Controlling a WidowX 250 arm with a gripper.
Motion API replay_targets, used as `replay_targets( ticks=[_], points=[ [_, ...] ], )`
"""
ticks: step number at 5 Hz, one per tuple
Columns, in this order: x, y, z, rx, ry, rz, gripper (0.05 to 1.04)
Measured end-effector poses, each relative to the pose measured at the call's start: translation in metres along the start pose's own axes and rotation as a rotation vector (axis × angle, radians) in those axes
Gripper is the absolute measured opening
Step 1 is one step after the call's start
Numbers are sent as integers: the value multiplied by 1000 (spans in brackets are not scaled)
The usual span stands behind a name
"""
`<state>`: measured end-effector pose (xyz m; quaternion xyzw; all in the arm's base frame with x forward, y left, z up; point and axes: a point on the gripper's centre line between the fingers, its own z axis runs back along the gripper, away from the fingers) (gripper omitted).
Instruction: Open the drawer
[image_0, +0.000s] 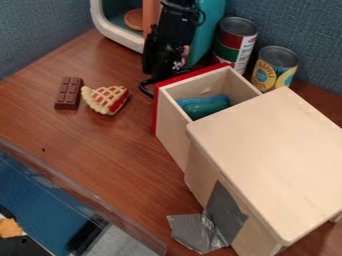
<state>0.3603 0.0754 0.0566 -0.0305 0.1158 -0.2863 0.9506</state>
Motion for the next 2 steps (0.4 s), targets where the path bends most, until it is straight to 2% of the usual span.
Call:
replay_targets(
  ticks=[1, 2],
  points=[
    [-21, -9, 37, 24, -90, 36, 1001],
    [-50, -19, 65, 68, -157, 88, 1000]
  ],
)
